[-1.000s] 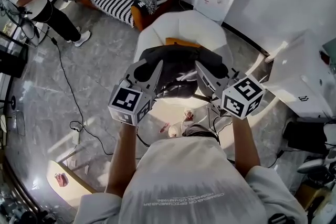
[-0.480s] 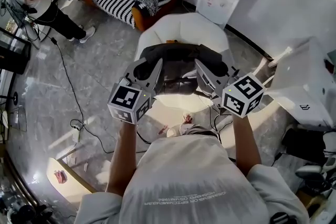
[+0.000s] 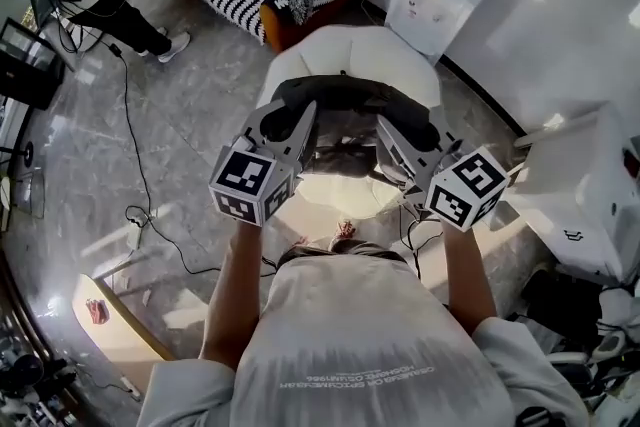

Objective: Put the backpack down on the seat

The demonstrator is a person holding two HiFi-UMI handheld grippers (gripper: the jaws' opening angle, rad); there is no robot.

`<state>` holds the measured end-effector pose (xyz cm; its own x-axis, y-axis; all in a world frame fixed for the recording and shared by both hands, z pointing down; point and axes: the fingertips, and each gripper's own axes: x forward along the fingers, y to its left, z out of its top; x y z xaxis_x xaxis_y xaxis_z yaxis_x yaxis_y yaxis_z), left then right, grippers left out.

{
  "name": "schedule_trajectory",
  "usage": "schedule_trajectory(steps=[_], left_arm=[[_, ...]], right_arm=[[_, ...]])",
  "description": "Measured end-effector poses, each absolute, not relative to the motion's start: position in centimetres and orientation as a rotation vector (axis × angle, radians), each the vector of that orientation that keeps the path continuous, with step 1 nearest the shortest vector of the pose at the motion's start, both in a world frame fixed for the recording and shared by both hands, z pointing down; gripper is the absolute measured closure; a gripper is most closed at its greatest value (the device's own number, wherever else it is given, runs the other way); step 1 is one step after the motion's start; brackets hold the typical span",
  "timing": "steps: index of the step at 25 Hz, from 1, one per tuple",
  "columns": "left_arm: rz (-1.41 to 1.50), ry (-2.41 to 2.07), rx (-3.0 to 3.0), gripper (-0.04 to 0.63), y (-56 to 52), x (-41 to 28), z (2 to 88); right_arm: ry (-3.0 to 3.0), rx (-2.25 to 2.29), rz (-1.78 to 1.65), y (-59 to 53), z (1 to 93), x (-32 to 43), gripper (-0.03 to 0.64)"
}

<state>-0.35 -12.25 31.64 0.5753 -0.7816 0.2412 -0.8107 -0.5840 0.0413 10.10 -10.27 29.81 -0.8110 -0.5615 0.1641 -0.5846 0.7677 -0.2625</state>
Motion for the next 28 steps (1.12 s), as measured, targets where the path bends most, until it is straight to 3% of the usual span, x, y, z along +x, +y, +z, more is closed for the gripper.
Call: schedule_trajectory(steps=[16, 28], left_arm=[[0.318, -1.312, 2.62, 0.541, -14.3, -0.2, 35.1], [0.335, -1.173, 2.637, 0.541, -17.1, -3.9, 38.1]], right_arm=[[-2.827, 0.984, 0.524, -13.0, 32.8, 10.3, 0.586], [-2.797, 1.1, 0.561, -15.0, 35.1, 6.9, 0.586]])
